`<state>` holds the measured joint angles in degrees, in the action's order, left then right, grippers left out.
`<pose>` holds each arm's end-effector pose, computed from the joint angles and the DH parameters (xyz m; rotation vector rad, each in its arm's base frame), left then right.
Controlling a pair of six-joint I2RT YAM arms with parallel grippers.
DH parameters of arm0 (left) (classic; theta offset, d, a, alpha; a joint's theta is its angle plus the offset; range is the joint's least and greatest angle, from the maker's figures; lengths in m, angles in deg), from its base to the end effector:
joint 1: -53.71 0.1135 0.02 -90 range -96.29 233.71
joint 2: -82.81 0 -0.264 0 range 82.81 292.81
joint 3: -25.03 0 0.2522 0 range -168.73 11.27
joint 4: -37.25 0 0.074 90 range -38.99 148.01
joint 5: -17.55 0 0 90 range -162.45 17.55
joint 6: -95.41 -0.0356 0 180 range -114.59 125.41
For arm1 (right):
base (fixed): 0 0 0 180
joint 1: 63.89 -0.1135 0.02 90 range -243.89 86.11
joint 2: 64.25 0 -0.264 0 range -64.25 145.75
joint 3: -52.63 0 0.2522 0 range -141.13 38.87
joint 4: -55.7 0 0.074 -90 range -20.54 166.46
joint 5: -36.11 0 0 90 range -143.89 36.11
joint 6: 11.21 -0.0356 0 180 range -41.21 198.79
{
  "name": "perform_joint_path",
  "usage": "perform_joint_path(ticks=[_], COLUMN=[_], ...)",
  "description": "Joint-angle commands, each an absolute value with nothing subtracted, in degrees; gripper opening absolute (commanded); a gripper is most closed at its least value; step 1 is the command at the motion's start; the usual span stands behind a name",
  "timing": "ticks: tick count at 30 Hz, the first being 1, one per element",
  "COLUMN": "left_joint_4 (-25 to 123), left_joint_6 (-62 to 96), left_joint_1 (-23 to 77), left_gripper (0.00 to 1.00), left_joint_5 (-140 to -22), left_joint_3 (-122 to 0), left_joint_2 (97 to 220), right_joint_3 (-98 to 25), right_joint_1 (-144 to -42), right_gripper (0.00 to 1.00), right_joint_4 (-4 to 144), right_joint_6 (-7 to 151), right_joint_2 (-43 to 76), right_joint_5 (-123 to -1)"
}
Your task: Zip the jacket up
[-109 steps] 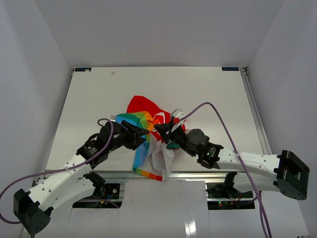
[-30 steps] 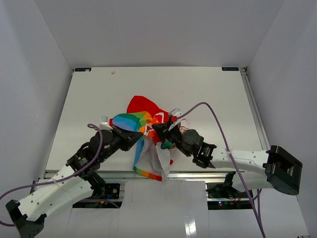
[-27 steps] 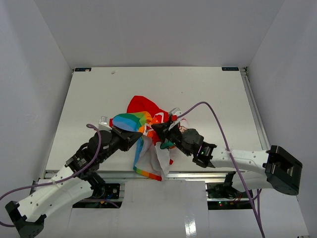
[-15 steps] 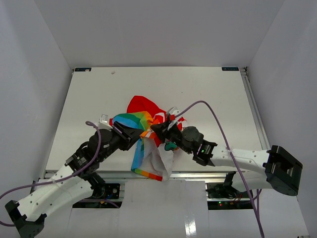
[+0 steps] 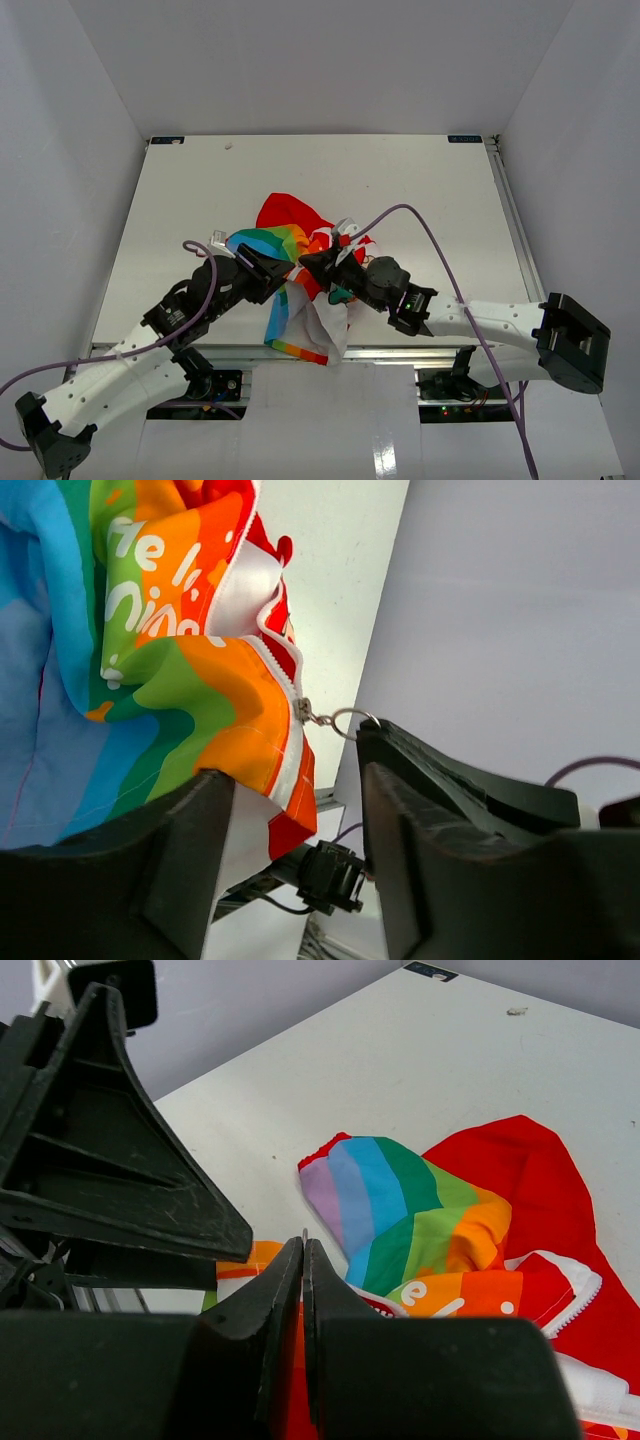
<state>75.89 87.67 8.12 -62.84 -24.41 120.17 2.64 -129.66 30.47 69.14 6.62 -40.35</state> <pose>0.1123 -0.1061 0.2777 -0.8211 2.1050 -1.1694 0.1215 0.2496 0.2813 -0.5535 1.4601 0.8767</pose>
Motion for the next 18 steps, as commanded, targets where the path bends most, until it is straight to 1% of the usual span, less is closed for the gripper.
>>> perform_joint_path(ticks=[1,5,10,12,13,14,15,16,18], left_joint_4=[76.9,77.7,77.2,76.8,76.4,76.0,75.7,75.4,75.3], left_joint_6=[90.5,91.7,93.9,94.1,94.1,94.1,94.1,94.2,94.3], left_joint_1=[8.2,8.2,8.2,8.2,8.3,8.2,8.2,8.2,8.2], left_gripper=[0.59,0.53,0.40,0.30,0.21,0.19,0.08,0.00,0.00], left_joint_5=[-65.3,-63.8,-63.2,-63.2,-63.3,-63.2,-63.0,-62.6,-62.0], left_joint_3=[-26.0,-26.0,-26.1,-26.2,-26.1,-25.9,-25.6,-25.2,-24.3], left_joint_2=[121.3,121.3,123.7,124.5,124.9,125.0,124.8,124.6,123.6], right_joint_3=[0.3,1.0,1.9,2.2,2.5,2.7,3.2,3.9,4.7], right_joint_1=[-130.6,-130.7,-131.3,-131.7,-132.0,-132.0,-132.2,-132.4,-132.4], right_gripper=[0.08,0.08,0.08,0.08,0.08,0.08,0.08,0.08,0.08], right_joint_4=[27.0,26.1,24.6,23.7,23.2,23.1,22.4,21.7,21.1], right_joint_6=[69.9,69.7,69.1,68.7,68.4,68.1,67.8,67.6,67.3], right_joint_2=[6.3,5.8,6.0,6.5,6.7,6.8,6.9,7.0,7.0], right_joint_5=[-39.0,-38.7,-38.7,-39.0,-39.2,-39.2,-38.8,-38.4,-37.4])
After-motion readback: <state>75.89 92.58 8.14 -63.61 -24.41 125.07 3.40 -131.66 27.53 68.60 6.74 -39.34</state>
